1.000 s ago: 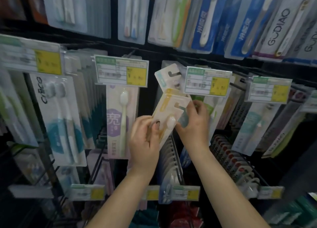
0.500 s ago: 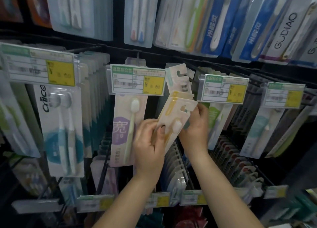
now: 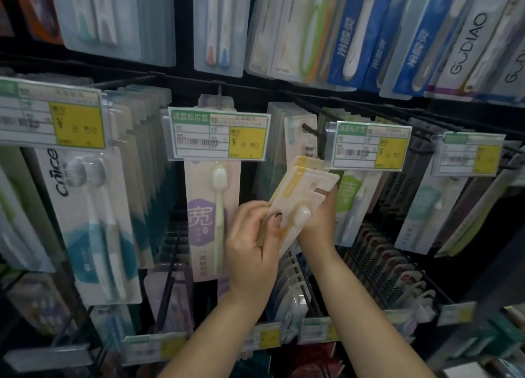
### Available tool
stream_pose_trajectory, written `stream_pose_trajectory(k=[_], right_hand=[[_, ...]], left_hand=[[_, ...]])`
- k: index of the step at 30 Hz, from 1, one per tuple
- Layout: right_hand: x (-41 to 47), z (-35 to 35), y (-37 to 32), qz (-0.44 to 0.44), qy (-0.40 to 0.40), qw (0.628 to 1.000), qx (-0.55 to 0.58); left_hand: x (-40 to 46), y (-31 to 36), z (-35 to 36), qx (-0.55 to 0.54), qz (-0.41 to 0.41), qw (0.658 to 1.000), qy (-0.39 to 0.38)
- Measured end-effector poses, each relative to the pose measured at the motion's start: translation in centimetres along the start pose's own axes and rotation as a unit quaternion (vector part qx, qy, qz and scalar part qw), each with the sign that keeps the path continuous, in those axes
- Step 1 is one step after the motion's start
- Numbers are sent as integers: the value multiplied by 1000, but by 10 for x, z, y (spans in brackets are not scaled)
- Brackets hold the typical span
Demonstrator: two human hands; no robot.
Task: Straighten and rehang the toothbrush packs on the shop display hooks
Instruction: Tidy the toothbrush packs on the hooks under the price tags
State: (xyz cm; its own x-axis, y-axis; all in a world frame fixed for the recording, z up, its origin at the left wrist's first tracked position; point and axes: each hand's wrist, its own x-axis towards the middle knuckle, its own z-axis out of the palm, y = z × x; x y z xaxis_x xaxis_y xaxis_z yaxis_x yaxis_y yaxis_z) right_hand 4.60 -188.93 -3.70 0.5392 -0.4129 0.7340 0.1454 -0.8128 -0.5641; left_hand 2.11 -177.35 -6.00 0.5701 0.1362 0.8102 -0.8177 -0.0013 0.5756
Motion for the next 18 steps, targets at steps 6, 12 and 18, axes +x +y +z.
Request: stream_pose_trajectory(k=[6,12,18], right_hand=[[4,7,18,43,-64,992,96],[-11,3,20,-12,-105,977,184],[-26,-24,25,30,-112,980,165]], left_hand=[[0,0,4,11,13,1000,-9],[-5,0,6,23,20,1000,8],[-23,4,13,23,39,999,1]])
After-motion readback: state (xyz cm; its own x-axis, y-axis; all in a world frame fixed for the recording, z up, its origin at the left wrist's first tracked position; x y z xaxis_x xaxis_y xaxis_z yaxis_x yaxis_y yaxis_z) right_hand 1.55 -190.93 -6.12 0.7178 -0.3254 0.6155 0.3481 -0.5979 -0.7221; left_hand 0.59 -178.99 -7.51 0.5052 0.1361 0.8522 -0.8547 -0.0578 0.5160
